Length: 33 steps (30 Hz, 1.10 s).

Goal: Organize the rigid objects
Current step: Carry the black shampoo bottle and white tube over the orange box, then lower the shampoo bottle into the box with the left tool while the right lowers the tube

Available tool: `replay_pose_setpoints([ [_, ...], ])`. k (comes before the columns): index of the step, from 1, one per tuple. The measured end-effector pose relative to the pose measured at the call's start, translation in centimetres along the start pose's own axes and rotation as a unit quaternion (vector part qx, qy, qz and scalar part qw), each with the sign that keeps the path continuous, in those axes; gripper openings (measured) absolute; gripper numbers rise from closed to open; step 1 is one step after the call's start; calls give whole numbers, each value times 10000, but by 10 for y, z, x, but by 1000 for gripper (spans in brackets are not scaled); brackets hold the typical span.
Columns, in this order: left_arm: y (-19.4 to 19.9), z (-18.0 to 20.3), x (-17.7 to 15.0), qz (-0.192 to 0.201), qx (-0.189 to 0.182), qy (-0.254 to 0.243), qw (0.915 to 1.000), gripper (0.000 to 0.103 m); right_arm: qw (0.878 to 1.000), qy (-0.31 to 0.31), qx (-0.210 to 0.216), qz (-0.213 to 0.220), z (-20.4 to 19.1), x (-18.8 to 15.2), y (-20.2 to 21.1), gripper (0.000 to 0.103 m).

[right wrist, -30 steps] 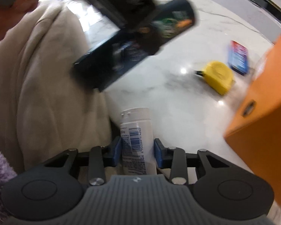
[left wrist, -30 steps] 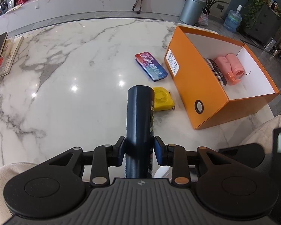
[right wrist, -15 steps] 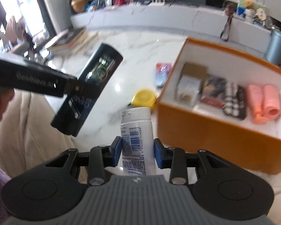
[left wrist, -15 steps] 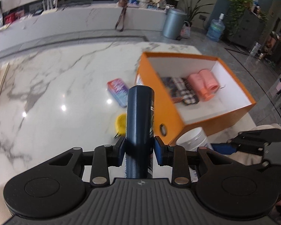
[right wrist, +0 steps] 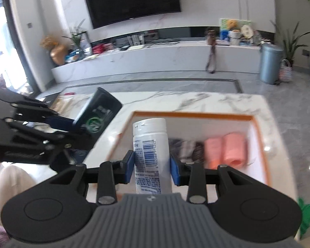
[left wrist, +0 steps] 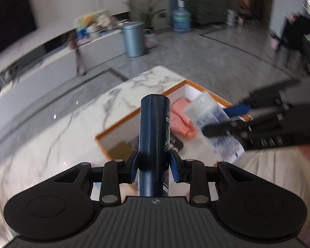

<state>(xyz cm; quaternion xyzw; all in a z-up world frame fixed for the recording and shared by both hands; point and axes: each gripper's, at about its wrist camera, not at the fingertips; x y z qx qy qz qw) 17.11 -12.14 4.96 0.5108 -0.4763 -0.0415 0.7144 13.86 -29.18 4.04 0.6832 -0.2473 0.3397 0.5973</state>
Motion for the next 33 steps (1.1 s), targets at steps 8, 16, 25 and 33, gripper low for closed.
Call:
replay_pose_setpoints([
  [8, -98, 24, 13, -1119, -299, -1940, 9741, 36, 9990, -116, -308, -318, 50, 24, -40, 38],
  [16, -169, 12, -13, -2078, -960, -2679, 9359, 36, 9956, -51, -179, -923, 67, 7, -88, 38],
  [25, -214, 3, -27, -2668, -1056, -3268, 9005, 36, 9910, 93, -83, -1333, 69, -6, -121, 38],
  [33, -229, -6, -36, -2837, -1243, -3257, 8933, 39, 9883, 116, -40, -1521, 69, -12, -131, 38],
])
Point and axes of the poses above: each gripper's, at about its wrist camera, not at the fingertips, and y roughly against the way its jaws point, z to its right, x to its top, and after that the axes turned 10 degrees about -x, right-handed
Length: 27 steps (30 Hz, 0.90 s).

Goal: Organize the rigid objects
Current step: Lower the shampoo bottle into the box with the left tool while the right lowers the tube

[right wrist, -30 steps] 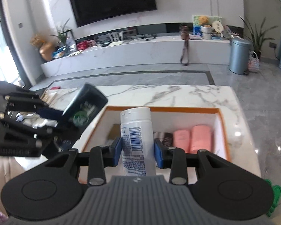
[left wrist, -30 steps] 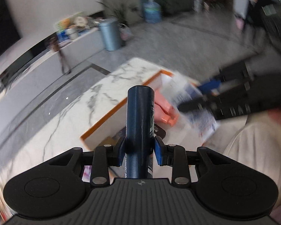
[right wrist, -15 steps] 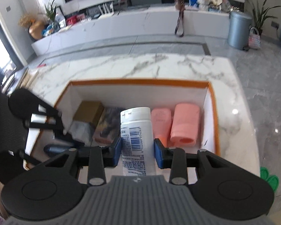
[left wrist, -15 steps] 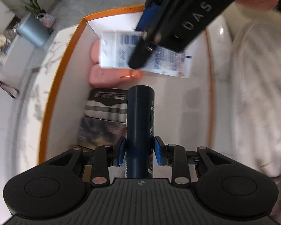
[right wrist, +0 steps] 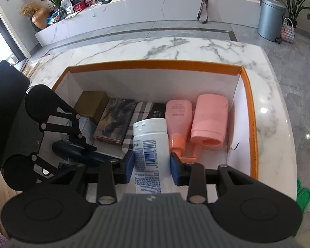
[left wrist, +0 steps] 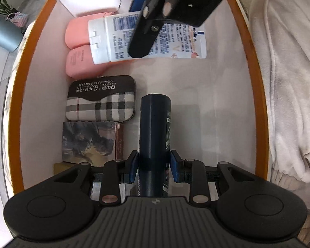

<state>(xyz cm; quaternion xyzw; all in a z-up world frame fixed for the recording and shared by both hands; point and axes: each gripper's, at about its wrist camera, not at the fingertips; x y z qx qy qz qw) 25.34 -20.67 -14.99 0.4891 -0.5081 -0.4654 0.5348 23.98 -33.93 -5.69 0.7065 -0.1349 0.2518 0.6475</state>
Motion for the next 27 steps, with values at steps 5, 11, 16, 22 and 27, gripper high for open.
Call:
replay_pose_setpoints([
  [5, 5, -8, -9, 135, 90, 194, 9997, 41, 9999, 108, 7, -116, -5, -2, -4, 38],
  [11, 12, -16, -21, 333, 309, 541, 9975, 36, 9993, 262, 136, -218, -13, 0, -4, 24],
  [16, 28, -20, -32, 748, 519, 1156, 9891, 33, 9975, 602, 134, -339, -22, 1, -4, 23],
  [22, 89, 6, -56, 1552, 867, 2436, 9535, 33, 9978, 352, 399, -399, -22, 5, 7, 23],
  [27, 121, 10, -91, 2245, 1015, 3784, 8923, 33, 9949, -599, 506, -630, -36, -2, 7, 23],
])
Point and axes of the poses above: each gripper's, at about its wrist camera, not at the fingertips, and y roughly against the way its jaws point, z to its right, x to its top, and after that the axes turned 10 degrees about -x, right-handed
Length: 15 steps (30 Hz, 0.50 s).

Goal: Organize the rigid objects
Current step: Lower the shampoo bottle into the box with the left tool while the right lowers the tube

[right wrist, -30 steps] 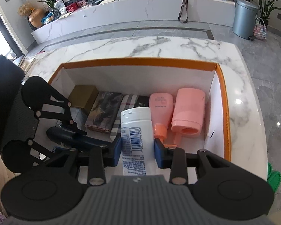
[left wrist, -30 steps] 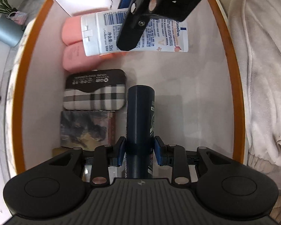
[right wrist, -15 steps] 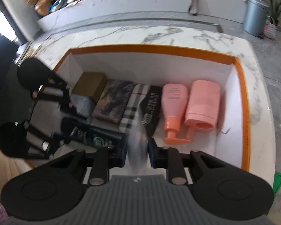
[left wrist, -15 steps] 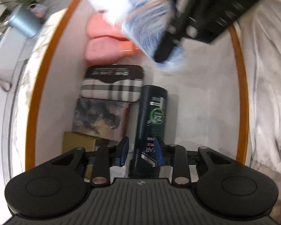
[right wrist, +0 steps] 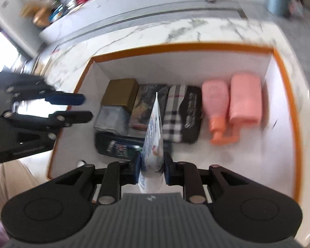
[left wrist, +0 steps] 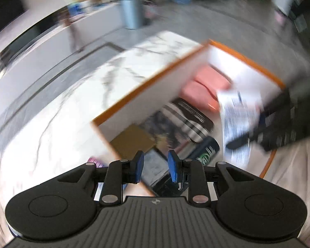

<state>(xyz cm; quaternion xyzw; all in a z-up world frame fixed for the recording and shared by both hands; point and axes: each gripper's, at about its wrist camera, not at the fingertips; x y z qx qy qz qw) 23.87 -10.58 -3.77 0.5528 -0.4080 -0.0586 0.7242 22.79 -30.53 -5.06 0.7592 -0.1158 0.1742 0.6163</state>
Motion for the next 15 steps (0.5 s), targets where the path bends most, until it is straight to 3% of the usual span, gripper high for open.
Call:
replay_pose_setpoints([
  [3, 12, -12, -13, 108, 47, 717, 9974, 33, 9983, -552, 142, -86, -12, -10, -8, 23],
  [8, 18, -23, -34, 237, -152, 1700, 9851, 33, 9922, -1216, 202, -206, -33, -22, -26, 23],
  [11, 15, -24, -44, 312, -295, 2023, 9784, 33, 9901, -1399, 100, -77, -46, -21, -27, 23],
  [15, 10, -27, -51, 363, -392, 2215, 9737, 29, 9873, -1549, 253, -236, -55, -18, -36, 23],
])
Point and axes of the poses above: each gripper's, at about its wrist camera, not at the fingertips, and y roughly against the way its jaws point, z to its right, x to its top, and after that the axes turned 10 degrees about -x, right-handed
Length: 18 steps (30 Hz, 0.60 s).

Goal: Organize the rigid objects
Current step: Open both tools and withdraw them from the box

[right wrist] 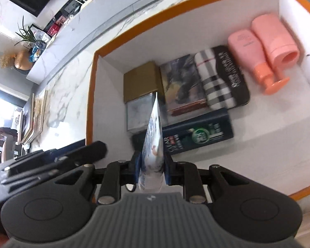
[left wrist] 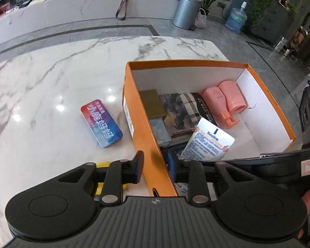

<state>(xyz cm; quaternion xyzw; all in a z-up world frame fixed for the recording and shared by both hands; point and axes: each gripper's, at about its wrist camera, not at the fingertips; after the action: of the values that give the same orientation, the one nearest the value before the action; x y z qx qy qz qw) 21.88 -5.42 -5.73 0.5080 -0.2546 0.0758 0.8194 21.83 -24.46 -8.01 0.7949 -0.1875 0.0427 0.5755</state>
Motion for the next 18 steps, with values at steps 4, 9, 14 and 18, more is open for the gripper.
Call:
replay_pose_setpoints([
  [4, 2, -2, -3, 18, -85, 43, 10000, 29, 9993, 283, -209, -130, -8, -2, -8, 24],
  [9, 3, -4, -6, 59, -170, 90, 9998, 29, 9968, 637, -410, -253, -8, -1, -8, 28],
  [14, 5, -4, -7, 75, -210, 109, 9997, 29, 9940, 852, -638, -263, 2, 5, -1, 29],
  [18, 7, -3, -7, 94, -216, 116, 9997, 29, 9919, 961, -750, -345, 16, 7, 10, 32],
])
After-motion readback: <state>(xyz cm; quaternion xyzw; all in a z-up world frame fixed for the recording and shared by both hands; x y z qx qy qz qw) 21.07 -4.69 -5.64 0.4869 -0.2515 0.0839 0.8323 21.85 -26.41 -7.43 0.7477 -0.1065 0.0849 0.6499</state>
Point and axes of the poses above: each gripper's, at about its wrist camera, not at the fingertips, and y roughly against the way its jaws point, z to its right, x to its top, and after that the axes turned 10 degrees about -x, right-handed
